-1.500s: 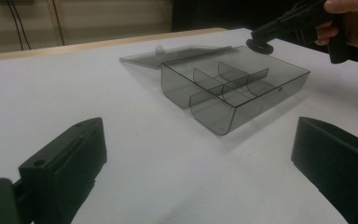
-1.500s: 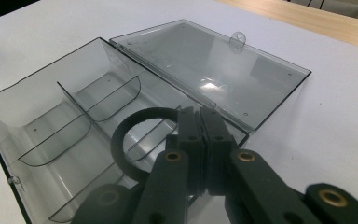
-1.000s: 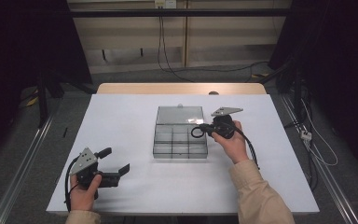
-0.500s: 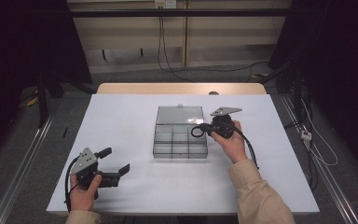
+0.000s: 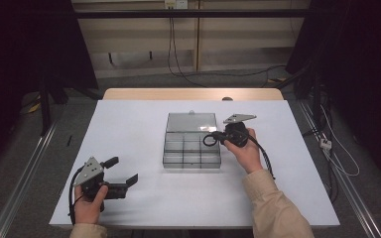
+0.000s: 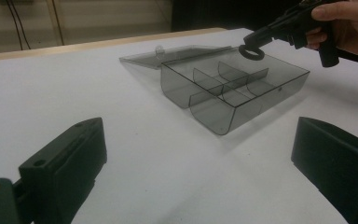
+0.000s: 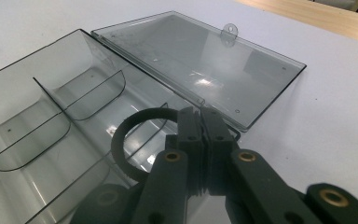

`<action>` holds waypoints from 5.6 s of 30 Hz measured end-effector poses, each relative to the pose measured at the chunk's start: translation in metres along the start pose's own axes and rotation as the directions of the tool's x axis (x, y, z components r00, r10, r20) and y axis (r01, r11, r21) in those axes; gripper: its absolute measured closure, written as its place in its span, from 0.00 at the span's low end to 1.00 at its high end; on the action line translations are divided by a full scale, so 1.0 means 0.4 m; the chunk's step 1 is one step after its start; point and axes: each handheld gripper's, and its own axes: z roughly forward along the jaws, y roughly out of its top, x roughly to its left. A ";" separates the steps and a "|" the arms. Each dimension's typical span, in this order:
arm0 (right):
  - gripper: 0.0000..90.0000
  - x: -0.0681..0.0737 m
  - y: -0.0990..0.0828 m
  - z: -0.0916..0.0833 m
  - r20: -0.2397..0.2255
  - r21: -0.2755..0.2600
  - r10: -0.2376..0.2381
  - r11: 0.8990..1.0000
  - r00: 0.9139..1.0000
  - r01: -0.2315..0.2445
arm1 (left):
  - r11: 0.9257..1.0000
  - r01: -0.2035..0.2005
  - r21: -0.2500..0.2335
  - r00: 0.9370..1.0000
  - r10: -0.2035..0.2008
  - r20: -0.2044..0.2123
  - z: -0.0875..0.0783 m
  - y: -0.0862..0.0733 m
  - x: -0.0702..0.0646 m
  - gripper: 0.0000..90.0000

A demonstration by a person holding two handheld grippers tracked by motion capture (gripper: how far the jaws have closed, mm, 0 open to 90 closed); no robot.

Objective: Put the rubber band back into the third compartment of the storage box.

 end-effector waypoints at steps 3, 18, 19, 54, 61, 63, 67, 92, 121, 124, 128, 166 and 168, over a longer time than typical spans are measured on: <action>0.98 0.002 0.000 0.003 0.000 0.000 -0.004 1.000 1.000 0.004 | 1.000 0.000 0.000 1.000 0.000 0.000 0.000 0.000 0.000 0.03; 0.98 0.000 -0.005 0.018 0.006 0.012 -0.011 1.000 1.000 0.011 | 1.000 0.000 -0.001 1.000 0.000 0.000 0.000 0.000 -0.001 0.03; 0.98 0.000 -0.005 0.018 0.005 0.012 -0.009 1.000 1.000 0.009 | 1.000 -0.001 0.001 1.000 0.001 -0.001 0.001 0.000 -0.001 0.03; 0.96 0.011 0.006 0.030 0.032 0.038 -0.063 0.997 0.997 0.062 | 1.000 -0.001 -0.003 1.000 0.001 0.000 -0.001 0.001 0.000 0.03; 0.93 0.013 0.006 0.030 0.031 0.040 -0.067 0.997 0.997 0.066 | 1.000 0.000 -0.004 1.000 0.000 0.000 -0.002 0.001 0.001 0.03; 0.92 0.015 0.007 0.029 0.027 0.038 -0.073 0.997 0.997 0.072 | 1.000 0.000 -0.004 1.000 0.000 0.000 -0.002 0.001 0.001 0.03; 0.93 0.019 0.006 0.032 0.014 0.048 -0.078 0.996 0.997 0.078 | 1.000 -0.001 -0.003 1.000 0.001 0.001 -0.002 0.001 0.000 0.03; 0.36 0.038 0.007 -0.072 -0.050 -0.043 0.024 0.999 0.998 -0.026 | 1.000 0.008 0.000 1.000 -0.008 0.004 0.004 -0.002 0.003 0.03; 0.20 0.041 -0.123 -0.194 -0.024 -0.069 0.028 0.997 0.999 -0.029 | 1.000 0.009 -0.010 1.000 -0.009 0.009 0.007 0.001 -0.002 0.03; 0.20 0.041 -0.137 -0.201 -0.024 -0.069 0.032 0.997 0.999 -0.033 | 1.000 0.009 -0.009 1.000 -0.009 0.008 0.007 0.001 -0.002 0.03; 0.19 0.042 -0.156 -0.212 -0.009 -0.081 0.029 0.996 1.000 -0.029 | 1.000 0.007 -0.009 1.000 -0.006 0.008 0.005 0.002 -0.003 0.03; 0.17 0.038 -0.265 -0.294 0.049 -0.114 0.052 0.992 0.997 -0.046 | 1.000 0.000 -0.016 1.000 0.001 0.018 0.003 0.006 -0.007 0.03; 0.17 0.036 -0.268 -0.297 0.055 -0.114 0.049 0.993 0.997 -0.042 | 1.000 0.000 -0.017 1.000 0.001 0.017 0.002 0.006 -0.007 0.03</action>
